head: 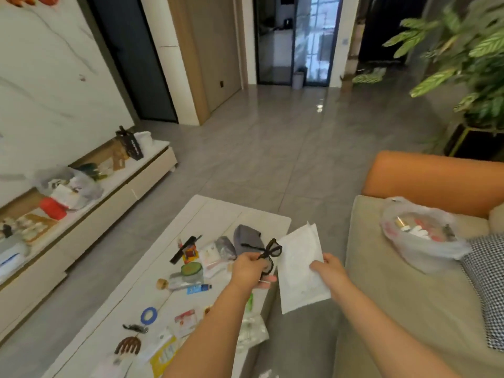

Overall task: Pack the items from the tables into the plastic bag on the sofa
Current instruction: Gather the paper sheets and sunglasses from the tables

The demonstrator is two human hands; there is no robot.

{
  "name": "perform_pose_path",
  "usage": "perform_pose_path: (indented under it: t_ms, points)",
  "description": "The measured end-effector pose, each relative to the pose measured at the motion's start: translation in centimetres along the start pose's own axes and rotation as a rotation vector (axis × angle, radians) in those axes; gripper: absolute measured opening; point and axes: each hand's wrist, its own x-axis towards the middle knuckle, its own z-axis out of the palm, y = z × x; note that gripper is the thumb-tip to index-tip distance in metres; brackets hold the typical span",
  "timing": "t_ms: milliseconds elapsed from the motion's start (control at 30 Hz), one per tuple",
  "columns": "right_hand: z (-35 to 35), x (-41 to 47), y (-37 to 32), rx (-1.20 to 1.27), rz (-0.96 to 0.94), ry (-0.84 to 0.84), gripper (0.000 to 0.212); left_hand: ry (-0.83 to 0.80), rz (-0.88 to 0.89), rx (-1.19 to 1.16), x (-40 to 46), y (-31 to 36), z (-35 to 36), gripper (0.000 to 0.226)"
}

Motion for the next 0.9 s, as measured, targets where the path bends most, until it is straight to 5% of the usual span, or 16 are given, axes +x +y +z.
perform_pose_path:
  t_ms: [667, 900]
  points:
    - [-14.8, 8.0, -3.2, 0.154, 0.076, 0.586, 0.023, -0.455, 0.001, 0.246, 16.3, 10.5, 19.0, 0.053]
    - [-19.0, 12.1, -3.2, 0.244, 0.139, 0.694, 0.035, -0.529, 0.016, 0.352, 19.6, 11.9, 25.4, 0.037]
